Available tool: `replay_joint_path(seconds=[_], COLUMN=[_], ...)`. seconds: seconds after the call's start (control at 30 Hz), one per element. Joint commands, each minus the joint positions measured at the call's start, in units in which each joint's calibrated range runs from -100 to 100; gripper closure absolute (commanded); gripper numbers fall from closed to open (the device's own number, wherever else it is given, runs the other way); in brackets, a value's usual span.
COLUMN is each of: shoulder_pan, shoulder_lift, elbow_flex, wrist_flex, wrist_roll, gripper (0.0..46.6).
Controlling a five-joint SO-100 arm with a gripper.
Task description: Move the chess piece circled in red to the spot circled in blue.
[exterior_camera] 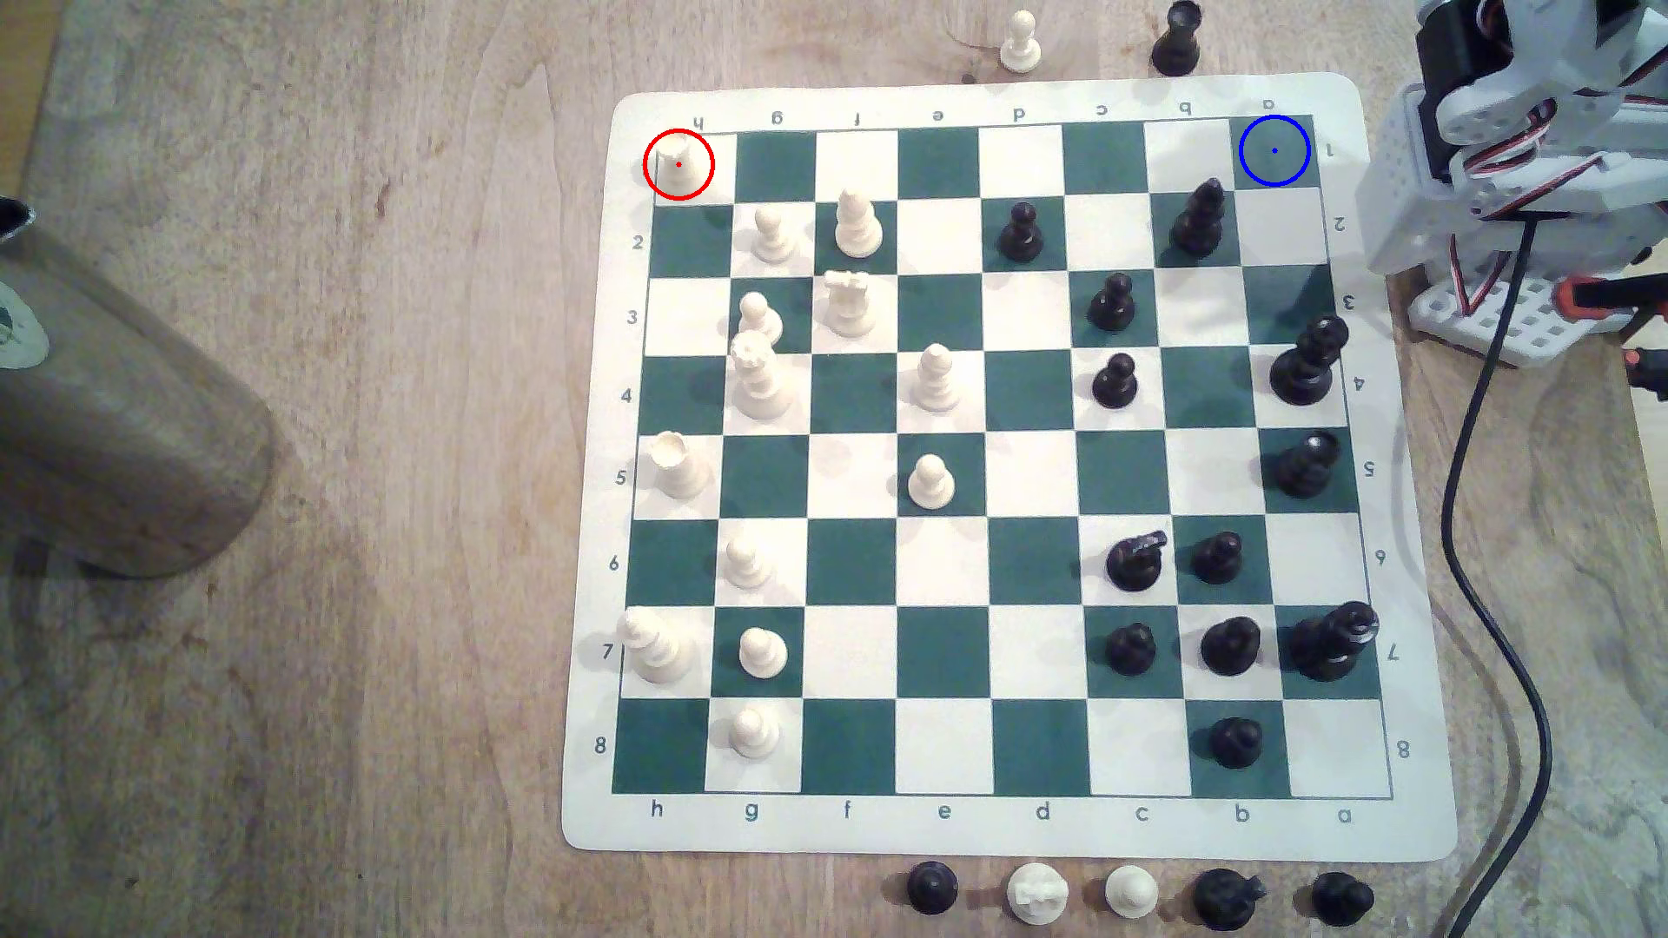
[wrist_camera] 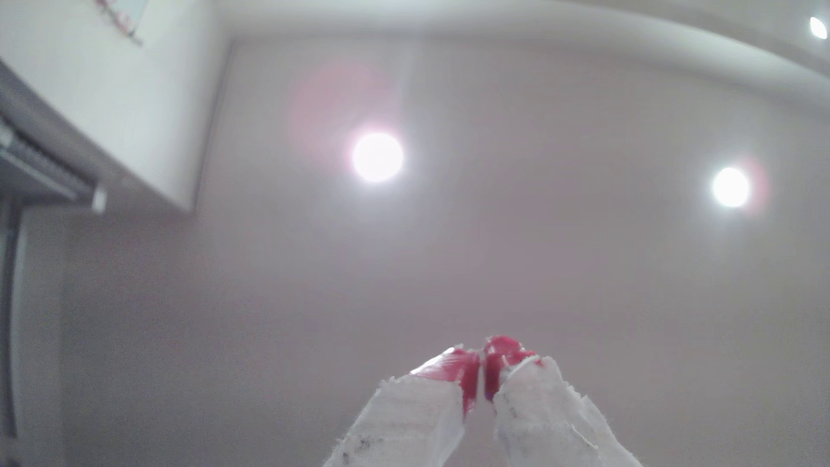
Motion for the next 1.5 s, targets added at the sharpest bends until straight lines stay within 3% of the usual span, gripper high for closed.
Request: replay_joint_path(seconds=[0.0,0.33,0.6,0.83,0.93,1.23,1.47], shoulder_pan=[2.93,3.71,2.54,5.66,5.9,9.81,8.48], shoulder_lift=[-0.03,0.06,0.14,0.14,0.14,25.35,48.7], elbow_flex=[1.27,-0.37,-16.23,-29.02,-30.65,-42.43,-51.41], wrist_flex=[-0.79,19.11,65.06,108.71,115.67,129.84,125.83], wrist_roll=[0.1,0.1,-0.2,-0.39,-0.44,-0.05,-5.76], gripper=[46.4,46.4,46.4,46.4,46.2,46.0,45.1])
